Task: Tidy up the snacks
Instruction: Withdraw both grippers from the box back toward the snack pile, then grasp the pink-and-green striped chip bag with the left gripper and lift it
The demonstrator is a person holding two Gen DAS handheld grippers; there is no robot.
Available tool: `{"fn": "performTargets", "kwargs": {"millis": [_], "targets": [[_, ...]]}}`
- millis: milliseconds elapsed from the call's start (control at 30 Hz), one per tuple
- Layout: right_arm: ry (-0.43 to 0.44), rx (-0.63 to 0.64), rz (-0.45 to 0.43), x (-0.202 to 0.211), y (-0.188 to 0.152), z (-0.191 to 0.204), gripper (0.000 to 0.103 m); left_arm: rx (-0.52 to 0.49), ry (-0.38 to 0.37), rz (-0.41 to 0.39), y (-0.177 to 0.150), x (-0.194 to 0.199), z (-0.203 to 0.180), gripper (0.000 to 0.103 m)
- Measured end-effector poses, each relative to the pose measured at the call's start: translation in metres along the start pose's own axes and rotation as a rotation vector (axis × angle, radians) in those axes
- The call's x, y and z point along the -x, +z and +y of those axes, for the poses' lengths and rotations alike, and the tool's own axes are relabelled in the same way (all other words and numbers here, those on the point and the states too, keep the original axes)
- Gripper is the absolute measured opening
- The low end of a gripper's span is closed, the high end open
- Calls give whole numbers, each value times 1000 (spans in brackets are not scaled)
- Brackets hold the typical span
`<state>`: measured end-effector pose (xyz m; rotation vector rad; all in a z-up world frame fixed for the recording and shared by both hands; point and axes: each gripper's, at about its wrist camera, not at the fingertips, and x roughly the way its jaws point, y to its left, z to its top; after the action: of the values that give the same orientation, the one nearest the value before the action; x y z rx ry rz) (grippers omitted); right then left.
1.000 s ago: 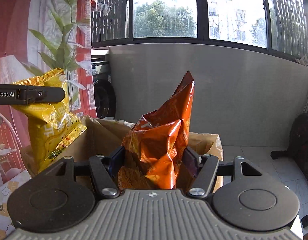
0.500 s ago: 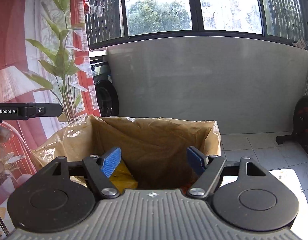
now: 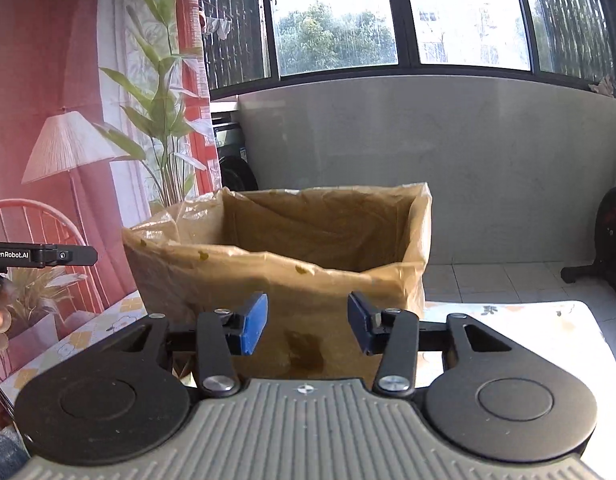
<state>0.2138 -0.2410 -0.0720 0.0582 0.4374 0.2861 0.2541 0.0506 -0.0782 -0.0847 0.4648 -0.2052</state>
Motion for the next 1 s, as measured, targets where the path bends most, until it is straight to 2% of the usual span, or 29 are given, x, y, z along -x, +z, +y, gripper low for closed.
{"fn": "performTargets", "kwargs": {"millis": [67, 267, 533, 1000], "targets": [[-11, 2, 40, -2, -12, 0, 41, 40, 1, 30, -14, -1, 4, 76], [-35, -50, 149, -9, -45, -4, 40, 57, 8, 110, -41, -10, 5, 76], [-41, -70, 189, 3, -62, -9, 41, 70, -14, 165, -60, -9, 0, 76], [-34, -45, 272, 7, -79, 4, 42, 29, -114, 157, -61, 6, -31, 77]]}}
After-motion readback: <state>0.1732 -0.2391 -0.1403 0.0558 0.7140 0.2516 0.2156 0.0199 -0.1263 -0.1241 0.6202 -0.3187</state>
